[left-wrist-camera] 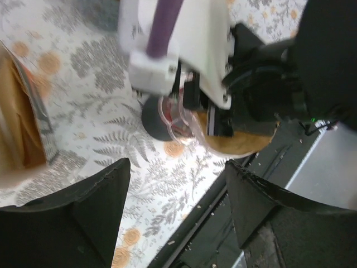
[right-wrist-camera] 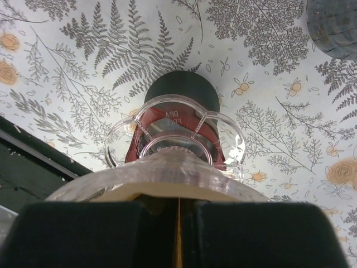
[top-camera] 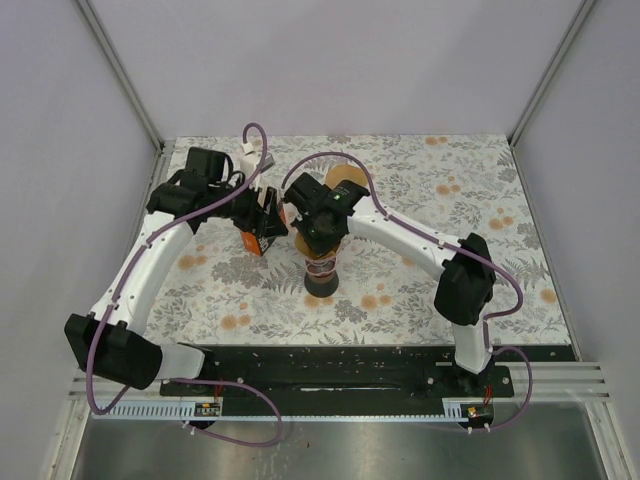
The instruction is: Place the coffee filter in the dripper
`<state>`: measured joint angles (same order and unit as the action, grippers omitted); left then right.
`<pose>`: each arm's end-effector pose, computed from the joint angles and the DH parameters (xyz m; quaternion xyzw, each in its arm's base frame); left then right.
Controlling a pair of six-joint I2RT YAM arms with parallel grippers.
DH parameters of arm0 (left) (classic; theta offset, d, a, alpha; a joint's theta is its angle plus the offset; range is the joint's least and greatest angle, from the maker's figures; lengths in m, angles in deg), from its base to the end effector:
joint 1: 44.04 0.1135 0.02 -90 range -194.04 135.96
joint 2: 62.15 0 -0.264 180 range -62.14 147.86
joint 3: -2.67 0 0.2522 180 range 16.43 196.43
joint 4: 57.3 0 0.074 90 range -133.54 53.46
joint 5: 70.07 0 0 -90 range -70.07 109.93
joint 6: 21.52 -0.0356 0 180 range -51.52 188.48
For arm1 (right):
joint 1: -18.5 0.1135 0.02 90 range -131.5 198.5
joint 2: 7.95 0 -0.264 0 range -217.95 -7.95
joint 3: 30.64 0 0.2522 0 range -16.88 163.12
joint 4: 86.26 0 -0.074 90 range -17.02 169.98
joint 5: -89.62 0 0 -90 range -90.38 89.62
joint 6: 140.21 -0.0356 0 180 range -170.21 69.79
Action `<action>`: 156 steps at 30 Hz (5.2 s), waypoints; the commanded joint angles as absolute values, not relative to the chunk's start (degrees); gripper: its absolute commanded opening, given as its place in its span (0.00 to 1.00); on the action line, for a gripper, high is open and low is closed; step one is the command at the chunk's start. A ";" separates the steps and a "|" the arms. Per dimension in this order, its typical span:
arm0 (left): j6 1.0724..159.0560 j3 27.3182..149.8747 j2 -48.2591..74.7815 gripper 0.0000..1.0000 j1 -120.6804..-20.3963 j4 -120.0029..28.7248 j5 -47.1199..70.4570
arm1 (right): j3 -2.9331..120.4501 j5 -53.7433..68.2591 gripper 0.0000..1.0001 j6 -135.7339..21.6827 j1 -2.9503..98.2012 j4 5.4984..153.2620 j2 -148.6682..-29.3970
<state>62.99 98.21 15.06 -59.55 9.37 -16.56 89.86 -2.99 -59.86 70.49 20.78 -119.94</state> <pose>0.2537 -0.0924 0.3736 0.2712 0.8525 -0.3210 0.3109 0.2572 0.3264 0.2968 -0.3474 0.9110 0.0942 0.2012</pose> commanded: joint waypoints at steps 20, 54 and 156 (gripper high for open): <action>87.73 81.47 10.63 0.59 -58.63 -10.22 -25.51 | 90.00 -11.81 0.00 -67.08 73.25 21.79 -122.39; 93.09 76.37 12.74 0.39 -58.89 -16.82 -24.10 | 89.91 -6.62 0.00 -65.86 73.25 26.01 -119.05; 74.46 54.67 9.93 0.96 -30.15 -55.57 12.10 | 25.50 -18.57 0.99 -64.19 19.82 90.07 -78.53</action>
